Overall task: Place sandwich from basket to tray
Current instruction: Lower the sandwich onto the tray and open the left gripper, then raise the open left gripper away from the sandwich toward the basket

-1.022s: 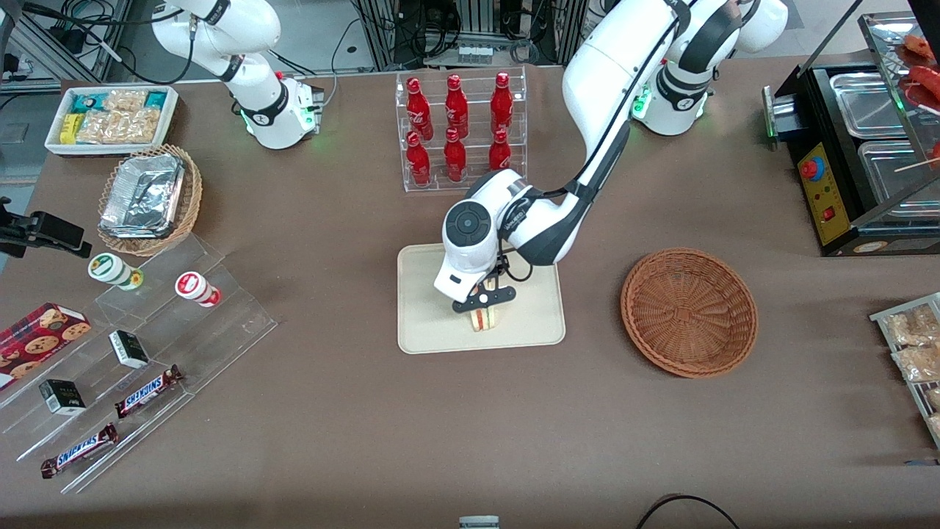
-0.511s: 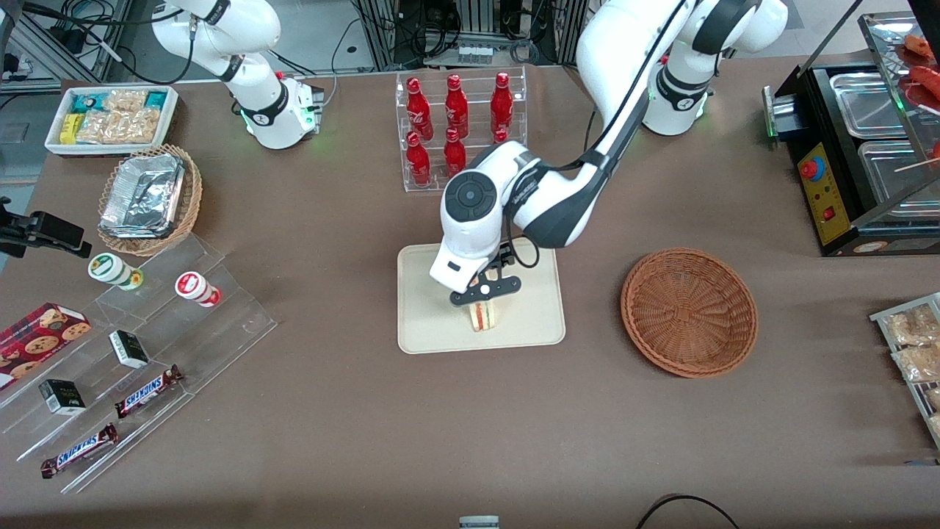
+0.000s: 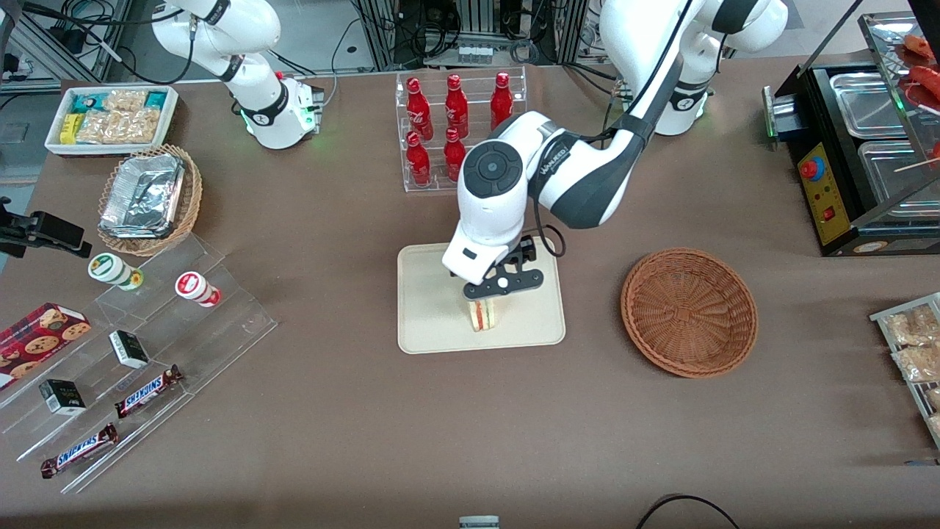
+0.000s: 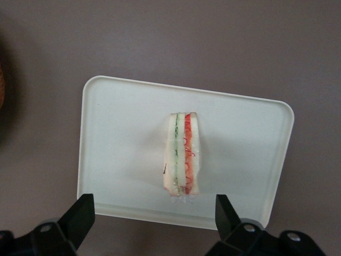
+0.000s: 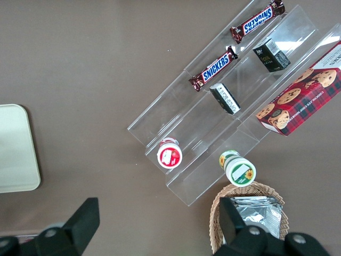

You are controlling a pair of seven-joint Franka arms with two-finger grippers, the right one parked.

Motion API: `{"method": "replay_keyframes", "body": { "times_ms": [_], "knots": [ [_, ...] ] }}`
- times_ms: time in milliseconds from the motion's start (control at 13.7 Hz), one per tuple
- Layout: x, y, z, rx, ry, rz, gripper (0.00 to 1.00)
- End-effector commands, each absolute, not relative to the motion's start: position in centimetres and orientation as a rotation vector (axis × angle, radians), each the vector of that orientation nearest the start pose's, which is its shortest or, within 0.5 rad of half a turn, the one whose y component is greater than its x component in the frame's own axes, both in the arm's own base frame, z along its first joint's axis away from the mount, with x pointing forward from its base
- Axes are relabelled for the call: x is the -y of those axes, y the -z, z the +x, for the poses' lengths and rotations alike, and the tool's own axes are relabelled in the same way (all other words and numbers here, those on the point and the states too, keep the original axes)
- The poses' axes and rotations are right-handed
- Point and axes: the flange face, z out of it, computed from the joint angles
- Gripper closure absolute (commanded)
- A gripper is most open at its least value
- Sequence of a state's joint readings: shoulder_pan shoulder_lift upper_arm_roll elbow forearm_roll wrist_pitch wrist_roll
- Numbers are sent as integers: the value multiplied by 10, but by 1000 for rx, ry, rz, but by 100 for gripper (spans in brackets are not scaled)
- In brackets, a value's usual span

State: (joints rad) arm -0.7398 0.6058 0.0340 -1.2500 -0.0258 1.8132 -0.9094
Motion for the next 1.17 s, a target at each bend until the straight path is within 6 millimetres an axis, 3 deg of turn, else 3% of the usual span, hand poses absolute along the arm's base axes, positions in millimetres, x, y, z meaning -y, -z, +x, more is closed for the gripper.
{"method": "replay_keyframes", "body": {
  "times_ms": [0,365,584,1095],
  "knots": [
    [443,-423,548,327,-91,-3033,0],
    [367,-427,573,206,-104,-3014,0],
    [312,-433,584,98,-130,-3020,0],
    [194,-497,573,-156,-215,-3068,0]
  ]
}}
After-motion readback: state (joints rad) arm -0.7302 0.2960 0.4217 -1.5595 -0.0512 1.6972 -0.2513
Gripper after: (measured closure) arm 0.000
